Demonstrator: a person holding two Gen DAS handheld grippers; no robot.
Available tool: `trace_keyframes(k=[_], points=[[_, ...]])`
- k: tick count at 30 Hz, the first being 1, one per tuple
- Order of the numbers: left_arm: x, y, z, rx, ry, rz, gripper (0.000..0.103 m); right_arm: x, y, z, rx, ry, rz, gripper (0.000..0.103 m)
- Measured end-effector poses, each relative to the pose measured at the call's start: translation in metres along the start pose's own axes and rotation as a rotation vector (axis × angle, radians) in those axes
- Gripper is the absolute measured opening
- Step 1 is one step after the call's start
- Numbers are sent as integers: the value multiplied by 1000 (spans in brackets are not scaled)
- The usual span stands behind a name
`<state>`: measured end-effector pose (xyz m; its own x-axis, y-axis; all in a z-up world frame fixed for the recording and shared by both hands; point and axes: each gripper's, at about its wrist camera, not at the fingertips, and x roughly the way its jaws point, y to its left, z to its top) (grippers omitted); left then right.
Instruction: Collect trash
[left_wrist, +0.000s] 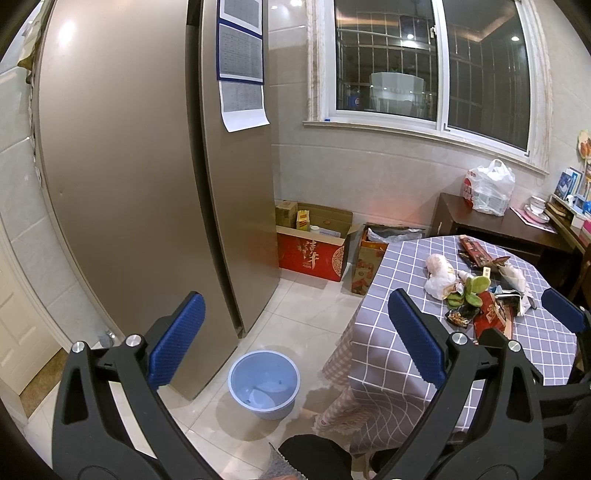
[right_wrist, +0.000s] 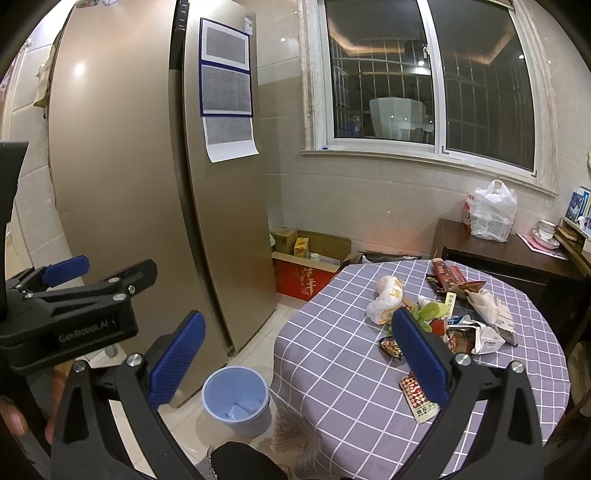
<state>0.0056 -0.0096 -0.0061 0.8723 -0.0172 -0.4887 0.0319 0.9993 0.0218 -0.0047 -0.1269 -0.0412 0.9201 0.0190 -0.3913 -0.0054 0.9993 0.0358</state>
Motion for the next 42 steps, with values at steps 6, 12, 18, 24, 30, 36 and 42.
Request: trace_keyframes(k=[6,12,18,24,30,36,42], points=[[4,1,-2,-4,18,14,97,4,-3,-3,3,28,6,99],[5,-2,-3,5,18,17,97,1,-10,-2,25,1,8,99],[10,-9,-5,12,28,30,97,4,-13,-3,-3,12,-1,99],[18,-18,-10,28,21,38,97,11,-27,-8,13,33,13,99],[63,-52,-30,87,119,-84,97,31,-83,-32,107,106,-69,99],[109,-106,-50,145,264,-195,97,46,-149,-70,204,178,-171,99],[130,-160,-67,189,340,-305,97,47,-190,-97,299,277,-227,99]])
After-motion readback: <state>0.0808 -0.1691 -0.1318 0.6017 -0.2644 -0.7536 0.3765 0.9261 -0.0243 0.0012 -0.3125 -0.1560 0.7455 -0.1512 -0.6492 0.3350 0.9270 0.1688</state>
